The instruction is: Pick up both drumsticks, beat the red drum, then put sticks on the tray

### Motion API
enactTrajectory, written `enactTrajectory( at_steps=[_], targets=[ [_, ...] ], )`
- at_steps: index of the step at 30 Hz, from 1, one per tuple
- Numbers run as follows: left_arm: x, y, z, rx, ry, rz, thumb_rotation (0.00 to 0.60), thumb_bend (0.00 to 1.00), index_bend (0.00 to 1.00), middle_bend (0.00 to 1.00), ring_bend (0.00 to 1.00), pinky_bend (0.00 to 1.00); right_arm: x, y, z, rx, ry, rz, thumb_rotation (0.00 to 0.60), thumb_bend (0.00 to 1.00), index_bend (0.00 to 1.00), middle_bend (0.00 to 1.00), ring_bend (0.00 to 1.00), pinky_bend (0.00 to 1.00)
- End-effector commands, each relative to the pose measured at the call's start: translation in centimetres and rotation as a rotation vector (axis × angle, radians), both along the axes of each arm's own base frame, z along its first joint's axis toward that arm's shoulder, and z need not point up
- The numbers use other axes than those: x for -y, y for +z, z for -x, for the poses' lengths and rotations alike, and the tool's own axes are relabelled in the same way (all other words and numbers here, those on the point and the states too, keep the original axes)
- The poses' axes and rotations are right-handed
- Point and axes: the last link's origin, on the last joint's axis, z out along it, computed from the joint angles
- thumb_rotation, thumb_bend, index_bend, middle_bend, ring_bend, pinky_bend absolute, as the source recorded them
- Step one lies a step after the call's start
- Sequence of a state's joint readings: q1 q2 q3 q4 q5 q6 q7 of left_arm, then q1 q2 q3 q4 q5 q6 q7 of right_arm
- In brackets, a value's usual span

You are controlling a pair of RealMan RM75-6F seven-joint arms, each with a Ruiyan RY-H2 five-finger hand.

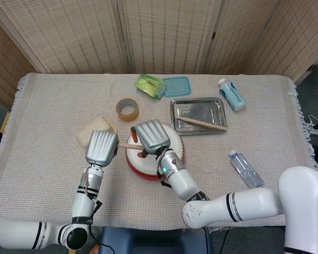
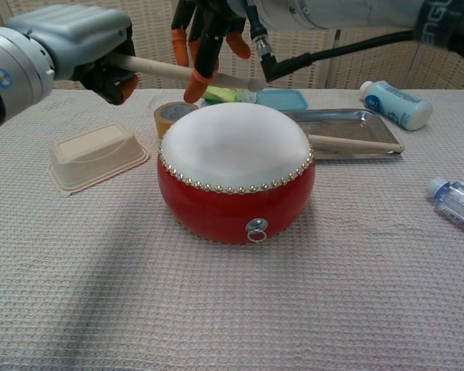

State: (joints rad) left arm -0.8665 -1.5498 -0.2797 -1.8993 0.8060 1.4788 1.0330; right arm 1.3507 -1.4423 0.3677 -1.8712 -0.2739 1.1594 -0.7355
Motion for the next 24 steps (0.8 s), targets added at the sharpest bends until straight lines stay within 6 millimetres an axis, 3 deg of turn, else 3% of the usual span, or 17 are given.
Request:
enactTrajectory(
  at_steps=[1, 24],
  targets=[
    [0.07, -0.07, -0.05, 0.001, -0.002, 0.004, 0.600, 0.65, 1.00, 1.00, 1.00, 1.00, 0.01, -0.12, -0.10, 0.001, -0.002, 0.003, 0.600, 0.01, 0.60, 0.62, 0.49, 0.78],
    [0.48, -0.53, -0.52, -0.016, -0.028, 0.001, 0.600, 0.65, 0.98, 1.00, 1.00, 1.00, -0.42, -0.93, -0.73, -0.003, -0.005, 0.006, 0.600, 0.14, 0.69, 0.70, 0.56, 0.78]
  ],
)
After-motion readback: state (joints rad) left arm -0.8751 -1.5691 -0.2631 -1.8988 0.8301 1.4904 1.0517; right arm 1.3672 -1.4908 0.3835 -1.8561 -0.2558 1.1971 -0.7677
